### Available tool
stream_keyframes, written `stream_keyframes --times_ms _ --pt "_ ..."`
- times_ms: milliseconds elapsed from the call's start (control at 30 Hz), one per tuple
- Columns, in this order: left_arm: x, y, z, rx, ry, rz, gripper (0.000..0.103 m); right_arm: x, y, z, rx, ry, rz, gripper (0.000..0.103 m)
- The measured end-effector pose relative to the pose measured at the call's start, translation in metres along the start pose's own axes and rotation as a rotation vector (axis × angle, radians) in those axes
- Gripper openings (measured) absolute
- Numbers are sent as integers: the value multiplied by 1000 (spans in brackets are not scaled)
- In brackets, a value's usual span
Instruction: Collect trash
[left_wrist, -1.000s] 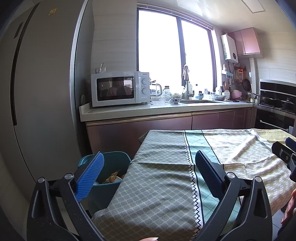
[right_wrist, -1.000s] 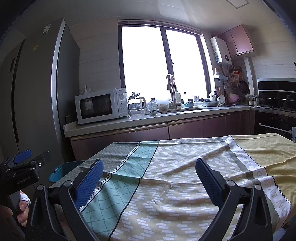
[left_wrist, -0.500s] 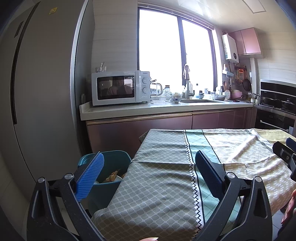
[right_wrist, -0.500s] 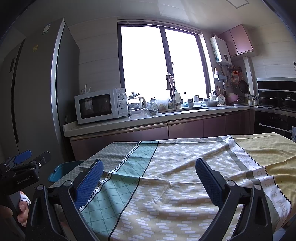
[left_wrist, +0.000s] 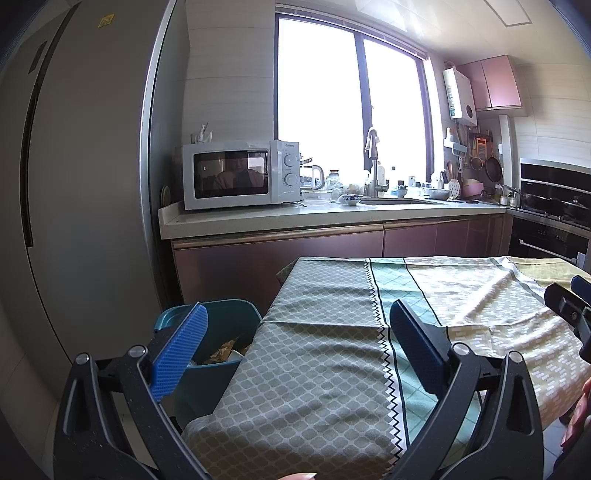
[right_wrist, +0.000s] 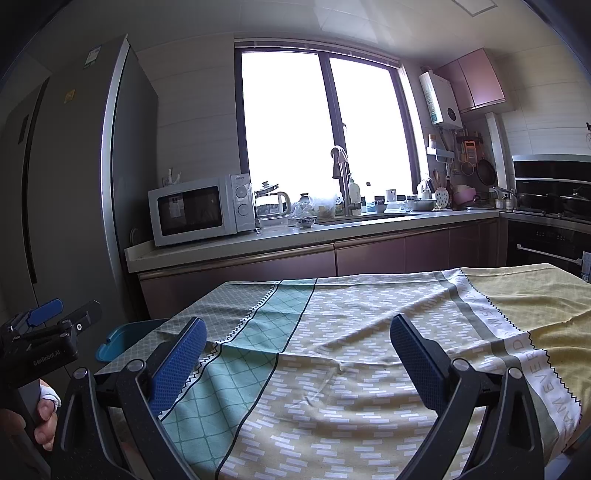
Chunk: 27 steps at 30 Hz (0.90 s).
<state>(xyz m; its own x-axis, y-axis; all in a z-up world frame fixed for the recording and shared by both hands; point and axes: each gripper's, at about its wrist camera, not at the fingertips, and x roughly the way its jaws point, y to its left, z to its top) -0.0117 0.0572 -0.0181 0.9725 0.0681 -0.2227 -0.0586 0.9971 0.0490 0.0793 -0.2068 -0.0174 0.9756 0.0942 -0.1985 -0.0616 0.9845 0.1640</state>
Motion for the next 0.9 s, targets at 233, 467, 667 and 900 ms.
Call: stream_keyframes --times_ms 233,467,667,900 --pt "1 -3 -2 -2 4 -2 97 -1 -1 -2 0 5 0 96" --pt "7 -4 -5 -7 17 -5 97 3 -1 -2 4 12 0 96" --pt "11 -4 -6 -10 28 -5 97 4 -2 -2 4 14 -1 96" --pt "16 -7 -7 -12 41 -11 97 8 -3 -3 6 19 -2 96"
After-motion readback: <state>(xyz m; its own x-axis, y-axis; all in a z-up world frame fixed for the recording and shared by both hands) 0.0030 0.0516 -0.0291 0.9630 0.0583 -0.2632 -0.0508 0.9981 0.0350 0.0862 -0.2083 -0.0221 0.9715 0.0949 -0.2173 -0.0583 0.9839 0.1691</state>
